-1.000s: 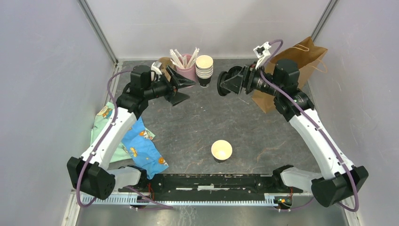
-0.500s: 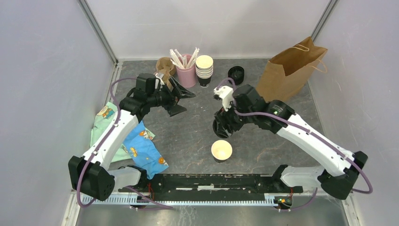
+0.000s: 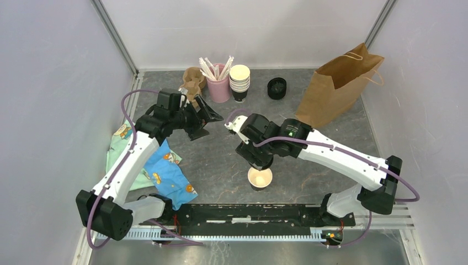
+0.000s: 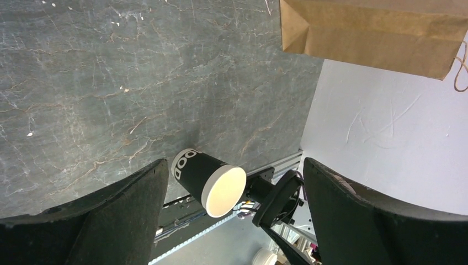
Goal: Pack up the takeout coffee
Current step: Close the cup lid on the coffee cup.
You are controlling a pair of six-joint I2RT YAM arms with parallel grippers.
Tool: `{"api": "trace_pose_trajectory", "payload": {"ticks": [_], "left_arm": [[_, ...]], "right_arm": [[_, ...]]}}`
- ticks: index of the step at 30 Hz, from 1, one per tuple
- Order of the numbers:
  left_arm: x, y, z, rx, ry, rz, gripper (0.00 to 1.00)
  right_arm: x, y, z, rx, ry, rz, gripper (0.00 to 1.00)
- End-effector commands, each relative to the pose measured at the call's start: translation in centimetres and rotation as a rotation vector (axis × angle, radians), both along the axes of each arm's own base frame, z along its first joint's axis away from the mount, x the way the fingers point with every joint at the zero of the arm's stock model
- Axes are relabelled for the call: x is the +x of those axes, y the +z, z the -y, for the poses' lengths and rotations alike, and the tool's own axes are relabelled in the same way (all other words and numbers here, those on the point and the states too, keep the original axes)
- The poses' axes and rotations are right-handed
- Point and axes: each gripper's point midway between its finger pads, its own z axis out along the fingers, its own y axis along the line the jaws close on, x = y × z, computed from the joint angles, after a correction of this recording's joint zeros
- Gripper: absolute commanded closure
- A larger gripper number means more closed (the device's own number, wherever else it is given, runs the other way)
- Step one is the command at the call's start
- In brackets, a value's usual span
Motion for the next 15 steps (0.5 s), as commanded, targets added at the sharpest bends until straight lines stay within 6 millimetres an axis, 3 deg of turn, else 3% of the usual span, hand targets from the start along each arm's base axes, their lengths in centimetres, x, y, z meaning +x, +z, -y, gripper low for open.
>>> {"api": "trace_pose_trajectory", "payload": {"ticks": [1,7,15], "left_arm": [[-0.4,0.5,-0.6,0.038,-0.022,0.059,0.03],[-0.1,0.3,-0.2,0.024,-0.034,0.047,0.04],[-0.4,-0.1,0.0,0.015,-0.035,0.028,0.03]], "right_arm": [[-0.8,-1.2,1.0,-0.071,-0.016,-0.02,0.32],[-2.5,-3.8,0.5,-0.129,0.034,-0.062,0.32],[-3.3,-6.6,0.3,-0.14,0.05,-0.094,0.31]]}}
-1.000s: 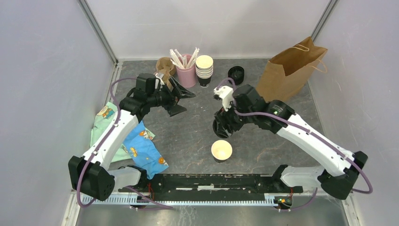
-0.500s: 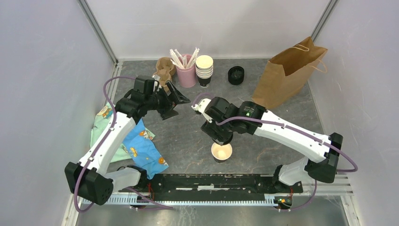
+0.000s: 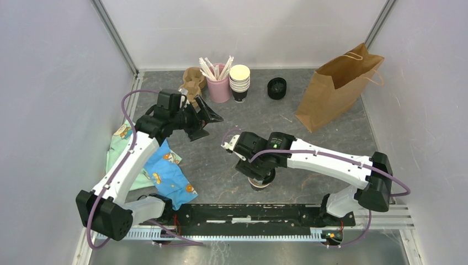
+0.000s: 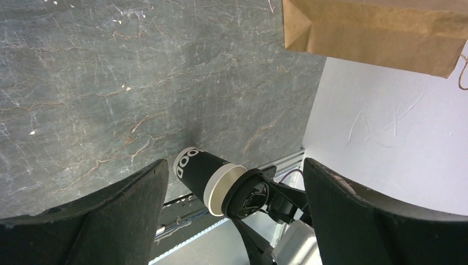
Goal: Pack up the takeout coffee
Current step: Close the cup lid on the coffee cup.
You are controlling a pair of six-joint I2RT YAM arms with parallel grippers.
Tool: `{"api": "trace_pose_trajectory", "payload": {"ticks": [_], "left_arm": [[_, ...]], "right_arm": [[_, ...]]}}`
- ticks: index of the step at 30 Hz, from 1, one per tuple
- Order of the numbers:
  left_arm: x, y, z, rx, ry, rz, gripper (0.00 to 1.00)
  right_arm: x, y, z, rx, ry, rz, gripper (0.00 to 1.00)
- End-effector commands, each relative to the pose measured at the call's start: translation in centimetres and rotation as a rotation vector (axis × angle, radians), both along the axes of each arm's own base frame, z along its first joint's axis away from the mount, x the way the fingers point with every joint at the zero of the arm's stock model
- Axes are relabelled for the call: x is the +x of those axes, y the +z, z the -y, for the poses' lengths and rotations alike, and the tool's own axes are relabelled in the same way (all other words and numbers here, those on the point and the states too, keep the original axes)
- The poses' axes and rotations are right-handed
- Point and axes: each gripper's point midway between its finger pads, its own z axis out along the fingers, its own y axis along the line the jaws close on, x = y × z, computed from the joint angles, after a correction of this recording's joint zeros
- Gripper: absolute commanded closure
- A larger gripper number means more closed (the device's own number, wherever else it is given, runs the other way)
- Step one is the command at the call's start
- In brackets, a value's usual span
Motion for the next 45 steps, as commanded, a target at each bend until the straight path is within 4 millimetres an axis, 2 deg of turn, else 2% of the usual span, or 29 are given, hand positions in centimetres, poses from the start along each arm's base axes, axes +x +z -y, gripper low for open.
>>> {"api": "trace_pose_trajectory", "payload": {"ticks": [1,12,29,39,45], "left_arm": [[-0.1,-0.2,0.0,0.008,-0.025,0.021,0.03],[0.0,0.0,0.2,0.001,-0.031,0.024,0.04],[-0.2,-0.2,0.3,-0.002,-0.035,0.017,0.03],[-0.1,0.0,0.3,-0.008,-0.035,0.024,0.03],[-0.2,-0.1,0.3,-0.009,-0.038,0.023,0.03]], "right_arm": [[-0.1,-0.9,-0.2,0.006,-0.012,0.003,0.31],[-0.3,-0.7,-1.8,0.064,0.015,-0.017,0.29],[-0.5,-1.8,-0.7,0.013,-0.003,-0.022,0.29],[-0.3,-2.0,-0.8,0.013,0.0,-0.016,0.27],[-0.2,-1.3,-1.1,0.033,0.0,-0.006,0.19]]}}
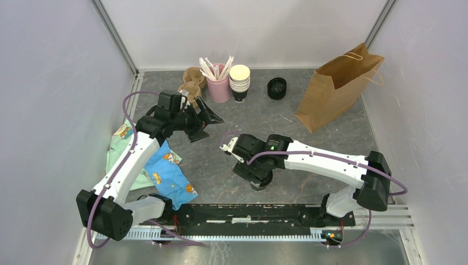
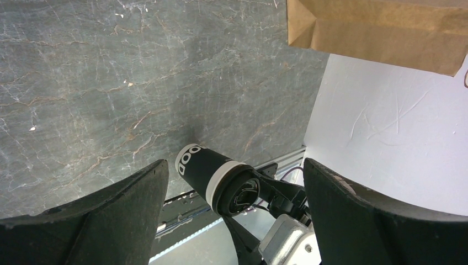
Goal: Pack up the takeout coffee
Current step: Close the cup lid on the coffee cup.
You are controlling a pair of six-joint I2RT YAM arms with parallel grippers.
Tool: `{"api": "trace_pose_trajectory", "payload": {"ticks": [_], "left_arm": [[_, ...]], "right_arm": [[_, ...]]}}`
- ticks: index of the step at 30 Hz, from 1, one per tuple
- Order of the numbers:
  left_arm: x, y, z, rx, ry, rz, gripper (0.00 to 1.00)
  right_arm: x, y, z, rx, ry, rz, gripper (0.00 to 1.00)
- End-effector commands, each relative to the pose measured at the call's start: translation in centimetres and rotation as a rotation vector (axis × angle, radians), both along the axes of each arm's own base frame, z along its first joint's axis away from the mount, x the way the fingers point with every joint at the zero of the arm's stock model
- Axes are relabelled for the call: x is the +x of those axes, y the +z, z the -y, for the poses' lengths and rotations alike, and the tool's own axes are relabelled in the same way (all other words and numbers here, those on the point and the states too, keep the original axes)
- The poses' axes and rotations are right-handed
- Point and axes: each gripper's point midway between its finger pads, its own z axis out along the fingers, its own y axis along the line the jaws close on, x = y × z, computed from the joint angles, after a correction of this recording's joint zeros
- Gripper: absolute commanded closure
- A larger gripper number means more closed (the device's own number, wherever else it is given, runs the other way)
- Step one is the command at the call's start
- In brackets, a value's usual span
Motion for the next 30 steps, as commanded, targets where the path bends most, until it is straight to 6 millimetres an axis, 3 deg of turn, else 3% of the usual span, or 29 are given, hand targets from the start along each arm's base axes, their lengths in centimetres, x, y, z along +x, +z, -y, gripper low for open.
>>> {"api": "trace_pose_trajectory", "payload": {"ticks": [1,8,11,14,19,23,30], "left_arm": [[0.1,0.5,0.3,-0.009,-0.032,0.042,0.03],[-0.5,-0.1,1.0,-0.028,-0.075,0.034,0.03],[-1.3,-0.5,2.4,-0.026,-0.143,0.033,0.05],[-3.0,-1.3,5.2,-0.033,-0.258,0.026,0.12],[-6.2,-2.2,9.8,-0.184,-0.427,-0.001,0.28],[-8.0,-3.5,11.2,-0.224,-0.493,-0.04,0.4],[-11.6,-6.2,11.2,-0.173,-0.588,-0.122,0.54]], "right_arm": [[0.5,1.0,-0.4,0.028,-0.008,0.035,0.18],[0.8,5.0,-1.3,0.127,-0.04,0.073,0.05],[1.7,6.3,-0.1,0.168,-0.098,0.077,0.04],[3.3,5.9,1.9,0.276,-0.179,0.008,0.09],[4.7,6.2,4.1,0.504,-0.236,-0.078,0.2],[5.3,4.9,6.0,0.641,-0.289,-0.145,0.35],[3.0,2.5,6.3,0.902,-0.324,-0.32,0.43]]}}
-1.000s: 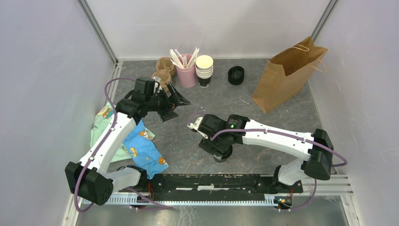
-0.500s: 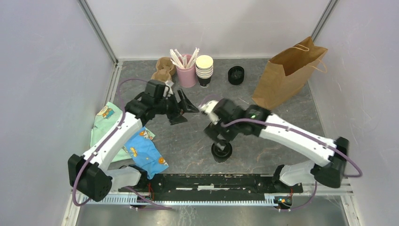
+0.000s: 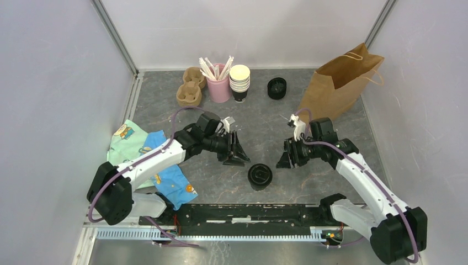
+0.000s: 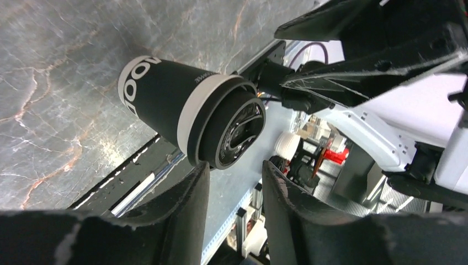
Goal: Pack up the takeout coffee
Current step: Close the cup lid on the coffee cup.
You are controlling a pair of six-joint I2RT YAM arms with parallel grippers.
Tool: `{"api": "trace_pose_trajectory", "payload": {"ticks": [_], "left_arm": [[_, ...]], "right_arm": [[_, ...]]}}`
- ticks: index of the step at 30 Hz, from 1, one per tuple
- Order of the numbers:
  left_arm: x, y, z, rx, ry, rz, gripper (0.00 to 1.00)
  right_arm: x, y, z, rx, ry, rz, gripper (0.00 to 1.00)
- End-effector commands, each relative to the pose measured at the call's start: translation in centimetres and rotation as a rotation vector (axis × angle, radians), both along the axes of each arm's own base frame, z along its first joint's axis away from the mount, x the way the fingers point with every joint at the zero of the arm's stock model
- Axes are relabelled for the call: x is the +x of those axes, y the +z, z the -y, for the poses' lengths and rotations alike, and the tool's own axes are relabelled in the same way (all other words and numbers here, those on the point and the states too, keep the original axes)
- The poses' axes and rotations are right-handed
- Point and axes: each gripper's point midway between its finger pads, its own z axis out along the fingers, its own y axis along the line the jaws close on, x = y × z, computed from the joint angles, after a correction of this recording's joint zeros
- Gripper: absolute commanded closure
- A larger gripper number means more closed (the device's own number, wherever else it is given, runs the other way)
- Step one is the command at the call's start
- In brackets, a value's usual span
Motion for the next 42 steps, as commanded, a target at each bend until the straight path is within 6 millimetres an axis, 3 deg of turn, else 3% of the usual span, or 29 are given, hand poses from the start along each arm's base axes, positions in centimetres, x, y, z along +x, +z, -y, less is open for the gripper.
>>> {"api": "trace_pose_trajectory", "payload": {"ticks": [1,7,11,19,33,39,42], "left_arm": [[-2.1,-0.3,0.3,-0.031,-0.076,-0.01,0.56],[-4.6,-1.2,1.1,-0.036,-0.157,-0.05,0.59],[-5.1,-2.0,0.9,-0.01,-0.145,-0.058,0.62],[-4.8,-2.9,0.7,0.021,-0.113,-0.065,0.68],[-3.6,-4.0,1.4,0.071,-0.097,-0.078,0.65],[-3.4,-5.6,0.6,0.171,-0.077,-0.1,0.68],[-3.8,-7.4,-1.2,0.289,-0.076,-0.115,0.71]], "right_arm": [[-1.5,1.8,-2.4,0.275,0.092,-0.002,0.45],[-2.3,0.9,-2.8,0.329,0.095,-0.035,0.47],[-2.4,0.3,-2.9,0.347,0.08,-0.056,0.47],[-2.8,-0.8,-2.8,0.337,0.082,-0.077,0.53],[-3.0,-2.4,-2.6,0.326,0.072,-0.097,0.6],[-2.9,-2.8,-2.6,0.319,0.077,-0.104,0.6],[-2.9,-3.4,-2.5,0.303,0.068,-0.113,0.6]]}}
